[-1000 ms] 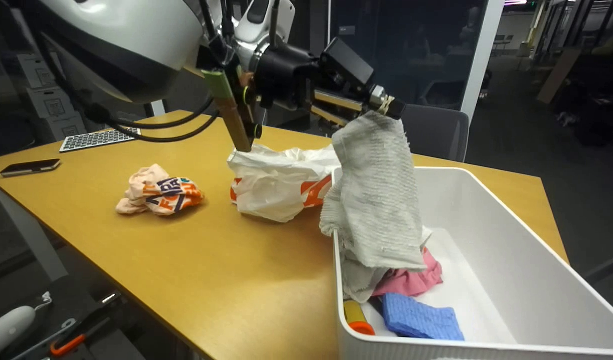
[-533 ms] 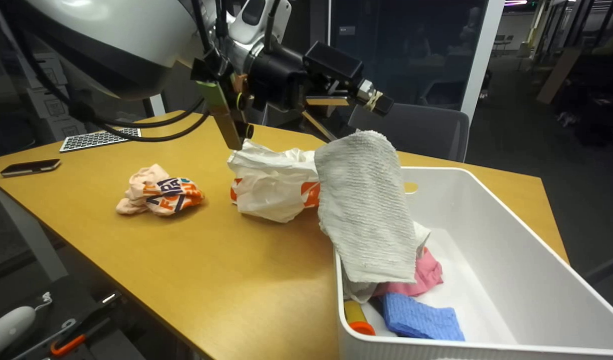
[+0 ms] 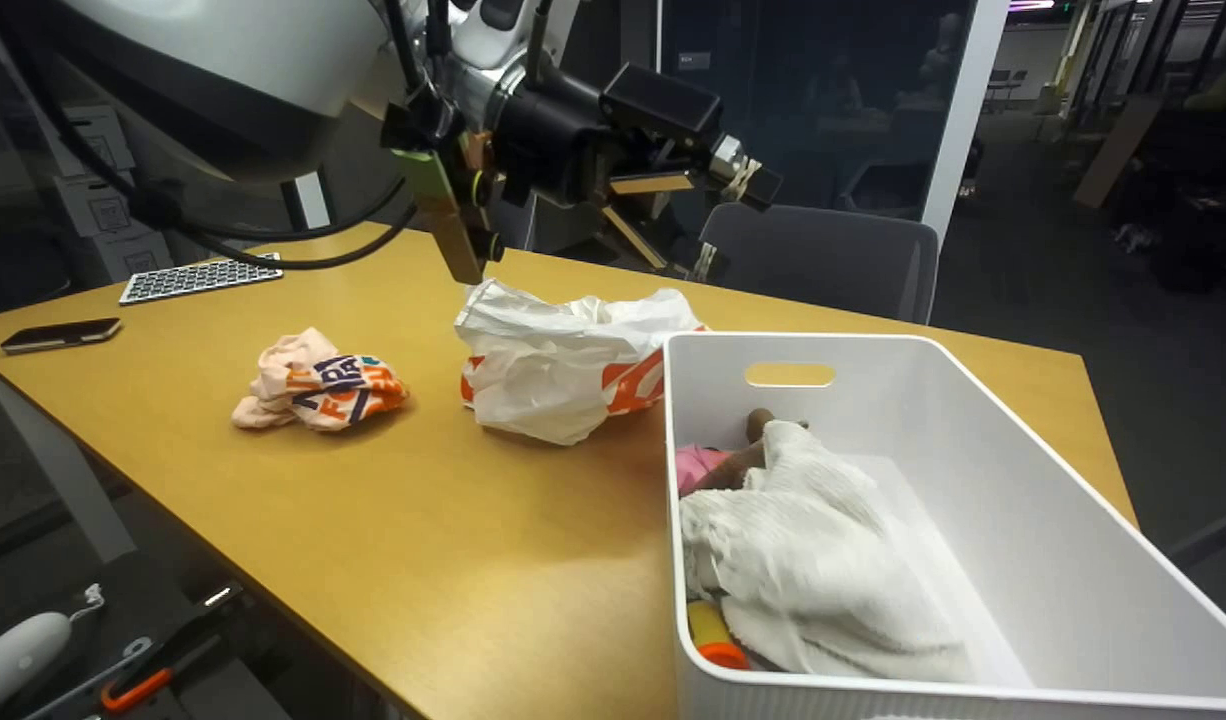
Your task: Pick up the cloth in the bag and put it the box and pick up the cloth on the table and put it in the bag
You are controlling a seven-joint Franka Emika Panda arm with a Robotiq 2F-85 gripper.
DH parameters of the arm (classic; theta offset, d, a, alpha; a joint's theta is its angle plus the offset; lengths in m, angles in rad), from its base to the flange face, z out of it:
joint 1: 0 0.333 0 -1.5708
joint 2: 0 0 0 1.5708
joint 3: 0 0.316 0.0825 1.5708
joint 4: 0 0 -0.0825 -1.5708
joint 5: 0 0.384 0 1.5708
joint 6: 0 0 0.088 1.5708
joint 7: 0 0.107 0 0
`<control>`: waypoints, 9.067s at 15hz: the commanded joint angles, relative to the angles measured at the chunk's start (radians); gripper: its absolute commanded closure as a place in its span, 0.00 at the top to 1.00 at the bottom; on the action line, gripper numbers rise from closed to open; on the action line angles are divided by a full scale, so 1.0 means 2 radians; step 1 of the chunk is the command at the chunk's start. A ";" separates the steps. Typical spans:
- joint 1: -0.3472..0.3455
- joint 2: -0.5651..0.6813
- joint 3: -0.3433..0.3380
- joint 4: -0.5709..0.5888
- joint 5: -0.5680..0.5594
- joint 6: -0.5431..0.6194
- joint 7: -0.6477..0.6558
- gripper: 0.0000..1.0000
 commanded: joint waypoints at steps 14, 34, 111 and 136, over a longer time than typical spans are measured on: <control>0.131 -0.045 0.136 0.038 0.482 0.207 -0.228 1.00; 0.215 0.124 0.211 0.038 0.881 0.301 -0.586 1.00; 0.229 0.054 -0.039 0.002 0.115 0.244 -0.054 0.05; 0.102 0.267 0.035 0.171 -0.110 0.283 -0.073 0.05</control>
